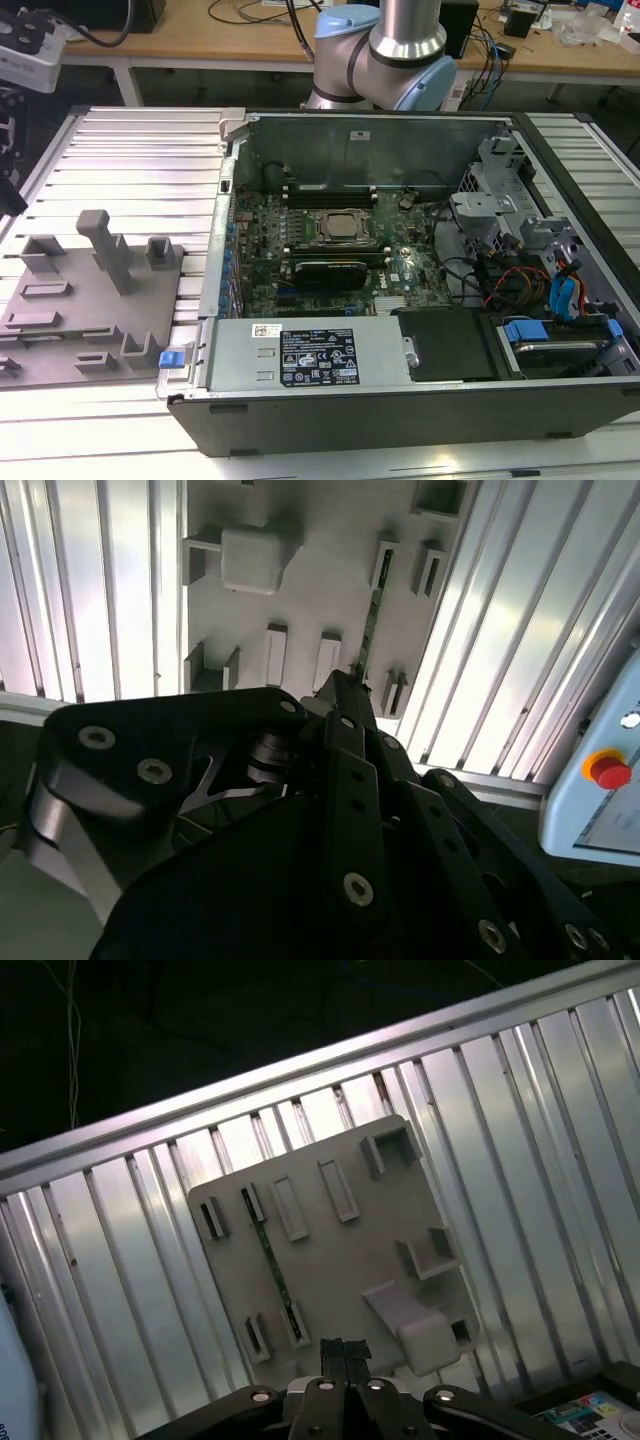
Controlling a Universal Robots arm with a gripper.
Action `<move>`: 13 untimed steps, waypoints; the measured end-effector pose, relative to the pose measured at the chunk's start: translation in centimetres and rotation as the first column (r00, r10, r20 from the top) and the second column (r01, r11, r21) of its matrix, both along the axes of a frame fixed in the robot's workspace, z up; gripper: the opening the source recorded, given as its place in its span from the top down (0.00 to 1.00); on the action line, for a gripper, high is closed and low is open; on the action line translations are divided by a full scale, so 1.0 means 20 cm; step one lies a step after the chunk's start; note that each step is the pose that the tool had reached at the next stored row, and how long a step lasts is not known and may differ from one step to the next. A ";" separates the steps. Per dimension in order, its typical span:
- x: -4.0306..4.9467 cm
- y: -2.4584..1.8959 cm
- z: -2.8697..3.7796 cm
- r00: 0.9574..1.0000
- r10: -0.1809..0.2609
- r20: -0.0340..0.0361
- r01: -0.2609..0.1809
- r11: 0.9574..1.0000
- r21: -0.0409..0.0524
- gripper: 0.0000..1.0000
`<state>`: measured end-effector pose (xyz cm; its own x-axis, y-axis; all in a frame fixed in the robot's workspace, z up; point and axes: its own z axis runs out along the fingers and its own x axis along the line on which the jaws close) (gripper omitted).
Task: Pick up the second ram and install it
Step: 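Pick up the second ram and move it above second insertion slot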
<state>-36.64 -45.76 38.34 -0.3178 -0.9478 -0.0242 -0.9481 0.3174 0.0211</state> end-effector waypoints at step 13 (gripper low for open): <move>0.000 0.000 0.000 0.987 0.162 0.000 -0.162 0.987 -0.007 0.89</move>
